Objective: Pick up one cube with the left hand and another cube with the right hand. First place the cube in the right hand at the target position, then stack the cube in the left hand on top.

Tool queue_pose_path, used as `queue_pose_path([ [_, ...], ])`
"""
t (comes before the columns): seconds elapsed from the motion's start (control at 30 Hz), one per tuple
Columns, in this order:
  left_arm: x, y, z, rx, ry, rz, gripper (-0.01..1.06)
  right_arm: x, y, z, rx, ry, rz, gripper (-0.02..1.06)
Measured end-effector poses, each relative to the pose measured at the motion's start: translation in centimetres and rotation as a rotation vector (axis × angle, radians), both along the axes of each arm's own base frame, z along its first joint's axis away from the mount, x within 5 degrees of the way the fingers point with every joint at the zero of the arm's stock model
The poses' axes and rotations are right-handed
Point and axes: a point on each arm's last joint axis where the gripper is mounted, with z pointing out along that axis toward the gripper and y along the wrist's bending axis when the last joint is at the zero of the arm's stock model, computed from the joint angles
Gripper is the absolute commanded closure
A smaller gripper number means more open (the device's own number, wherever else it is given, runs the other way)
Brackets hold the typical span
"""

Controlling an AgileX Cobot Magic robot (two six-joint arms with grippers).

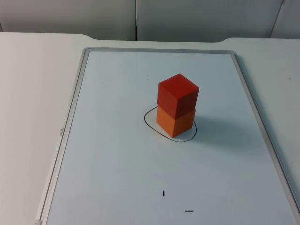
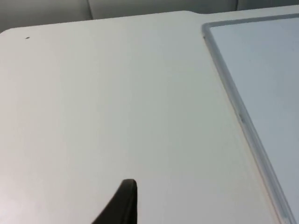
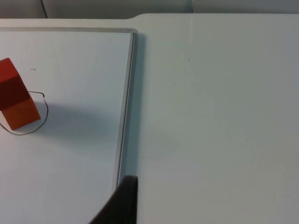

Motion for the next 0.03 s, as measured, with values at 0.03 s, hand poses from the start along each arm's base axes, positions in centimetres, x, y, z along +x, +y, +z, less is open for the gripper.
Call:
queue_pose_path([
  [0.03, 0.00, -0.01, 0.00, 0.000, 0.000, 0.016, 0.00, 0.00, 0.00, 0.00, 0.000, 0.000, 0.000, 0.00],
])
